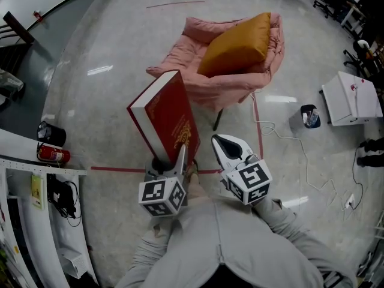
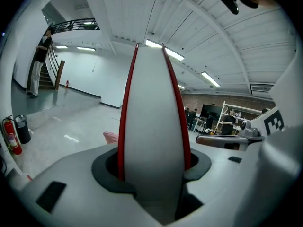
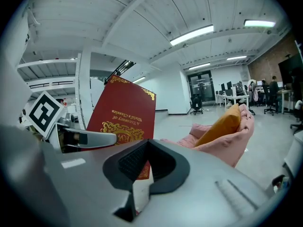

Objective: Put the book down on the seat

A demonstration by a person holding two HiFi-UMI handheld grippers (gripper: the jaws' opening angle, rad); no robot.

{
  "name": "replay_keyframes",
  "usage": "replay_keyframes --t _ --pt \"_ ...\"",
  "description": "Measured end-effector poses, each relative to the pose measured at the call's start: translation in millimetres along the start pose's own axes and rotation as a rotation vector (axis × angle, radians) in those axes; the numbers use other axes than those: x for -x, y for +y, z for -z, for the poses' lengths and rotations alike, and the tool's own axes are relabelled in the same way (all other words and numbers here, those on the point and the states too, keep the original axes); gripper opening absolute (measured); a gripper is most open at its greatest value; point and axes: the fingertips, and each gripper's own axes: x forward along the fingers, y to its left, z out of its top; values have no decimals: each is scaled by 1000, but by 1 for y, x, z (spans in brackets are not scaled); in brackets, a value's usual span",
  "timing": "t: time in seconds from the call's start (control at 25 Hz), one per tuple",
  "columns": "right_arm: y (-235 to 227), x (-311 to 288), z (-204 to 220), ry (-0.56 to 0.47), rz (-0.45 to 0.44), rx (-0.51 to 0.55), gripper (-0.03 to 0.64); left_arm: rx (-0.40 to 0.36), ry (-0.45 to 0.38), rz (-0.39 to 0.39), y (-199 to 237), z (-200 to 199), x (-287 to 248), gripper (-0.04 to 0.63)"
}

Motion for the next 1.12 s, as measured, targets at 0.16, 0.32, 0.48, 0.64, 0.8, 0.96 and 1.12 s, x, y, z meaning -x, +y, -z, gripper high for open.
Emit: replay_keyframes --t 0.16,0.32,0.48,0.64,0.8,0.96,1.12 --pt "-7 -34 -13 1 5 -5 0 -6 13 5 20 -17 -23 239" --pt "-13 -66 -22 8 8 -11 0 -13 21 12 39 -33 -46 239" --pt "-20 -102 -33 8 7 -15 0 -26 27 18 60 -50 -73 239" --pt "-27 -137 -42 8 12 -20 0 -38 33 34 79 -66 -98 239" --pt "-32 -167 -47 14 22 -26 0 -54 35 57 94 -80 -121 239" --pt "-37 -190 -50 26 26 -26 0 -58 43 71 106 -86 -140 239" --pt "-39 -207 -47 53 16 -17 0 -46 56 78 115 -86 -154 239"
